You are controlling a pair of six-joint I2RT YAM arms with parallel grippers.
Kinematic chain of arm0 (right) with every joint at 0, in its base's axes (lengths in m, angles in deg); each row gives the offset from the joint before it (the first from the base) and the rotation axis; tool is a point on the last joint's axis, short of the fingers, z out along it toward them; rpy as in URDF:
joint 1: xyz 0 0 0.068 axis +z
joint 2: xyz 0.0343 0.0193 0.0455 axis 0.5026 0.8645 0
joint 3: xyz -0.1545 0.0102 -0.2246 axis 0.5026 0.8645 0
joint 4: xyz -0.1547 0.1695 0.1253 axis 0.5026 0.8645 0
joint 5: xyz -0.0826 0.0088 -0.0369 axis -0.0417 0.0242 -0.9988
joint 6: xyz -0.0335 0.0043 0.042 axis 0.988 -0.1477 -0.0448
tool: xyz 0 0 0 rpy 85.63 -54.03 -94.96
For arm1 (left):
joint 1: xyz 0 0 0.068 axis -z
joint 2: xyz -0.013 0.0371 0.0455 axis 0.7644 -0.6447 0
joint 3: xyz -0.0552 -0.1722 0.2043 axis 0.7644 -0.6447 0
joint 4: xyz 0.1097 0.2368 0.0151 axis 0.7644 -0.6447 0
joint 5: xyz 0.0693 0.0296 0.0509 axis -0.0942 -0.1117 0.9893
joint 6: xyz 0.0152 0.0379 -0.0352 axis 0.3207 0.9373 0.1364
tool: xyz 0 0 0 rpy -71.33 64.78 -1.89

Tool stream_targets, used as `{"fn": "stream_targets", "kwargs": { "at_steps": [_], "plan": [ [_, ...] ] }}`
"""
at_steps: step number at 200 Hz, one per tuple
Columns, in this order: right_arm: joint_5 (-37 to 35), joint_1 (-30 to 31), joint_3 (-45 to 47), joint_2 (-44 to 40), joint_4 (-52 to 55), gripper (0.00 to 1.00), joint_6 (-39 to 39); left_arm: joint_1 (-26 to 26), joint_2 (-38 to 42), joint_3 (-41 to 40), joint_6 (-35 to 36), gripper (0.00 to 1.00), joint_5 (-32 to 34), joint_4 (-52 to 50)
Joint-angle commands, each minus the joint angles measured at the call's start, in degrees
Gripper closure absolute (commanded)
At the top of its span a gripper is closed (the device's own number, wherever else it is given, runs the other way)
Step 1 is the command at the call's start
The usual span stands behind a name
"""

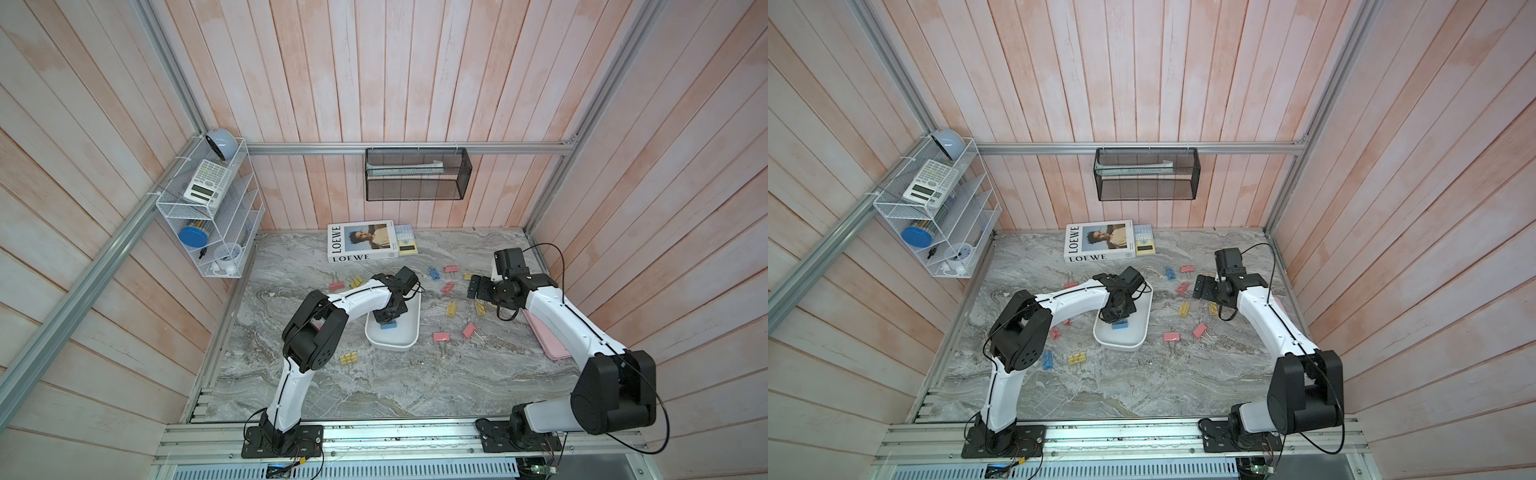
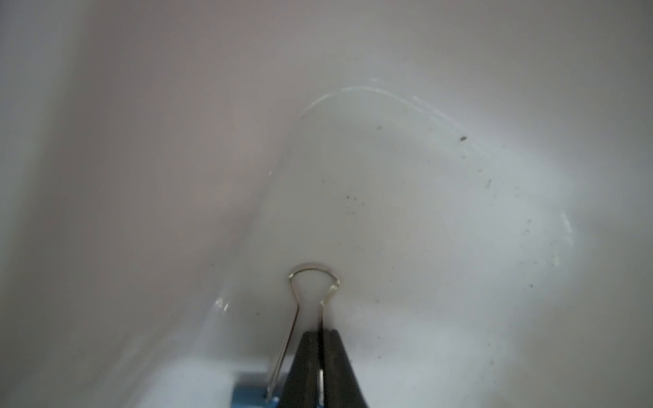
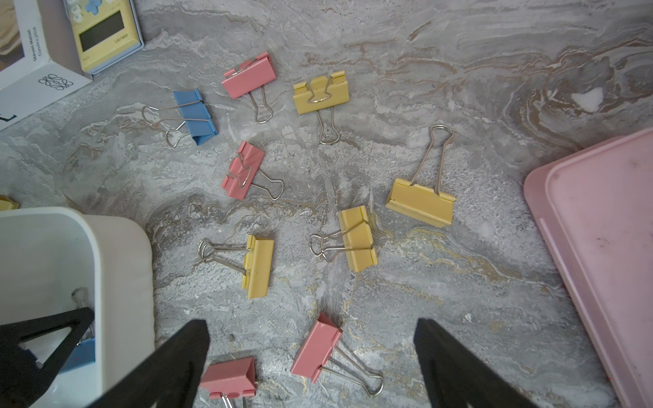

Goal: Take out the binder clips from the storage box
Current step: Pick up the binder clip from the storage box.

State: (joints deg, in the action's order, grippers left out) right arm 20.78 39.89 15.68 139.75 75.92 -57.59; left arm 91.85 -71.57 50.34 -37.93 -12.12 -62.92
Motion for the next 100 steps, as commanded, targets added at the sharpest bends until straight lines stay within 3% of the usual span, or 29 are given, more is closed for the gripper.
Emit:
{"fn": "stream_targets", "kwargs": {
  "at_steps": [1,52,100],
  "plan": [
    [1.01,0.25,0.43,-0.92,0.33,0.02,-0.07,-0.07,-0.99,0.09,-0.74,1.00,0.91,0.93],
    [2.79,1.86,-0.74,0.21,0.00,0.02,-0.25,-0.24,6.60,0.83,1.47,1.00,5.53,-0.08],
    [2.45,8.56,-4.78,3.92,0.00,0.02,-1.00,-2.89,16.85,-1.19,3.39,1.00,9.04,-3.33]
  ]
}}
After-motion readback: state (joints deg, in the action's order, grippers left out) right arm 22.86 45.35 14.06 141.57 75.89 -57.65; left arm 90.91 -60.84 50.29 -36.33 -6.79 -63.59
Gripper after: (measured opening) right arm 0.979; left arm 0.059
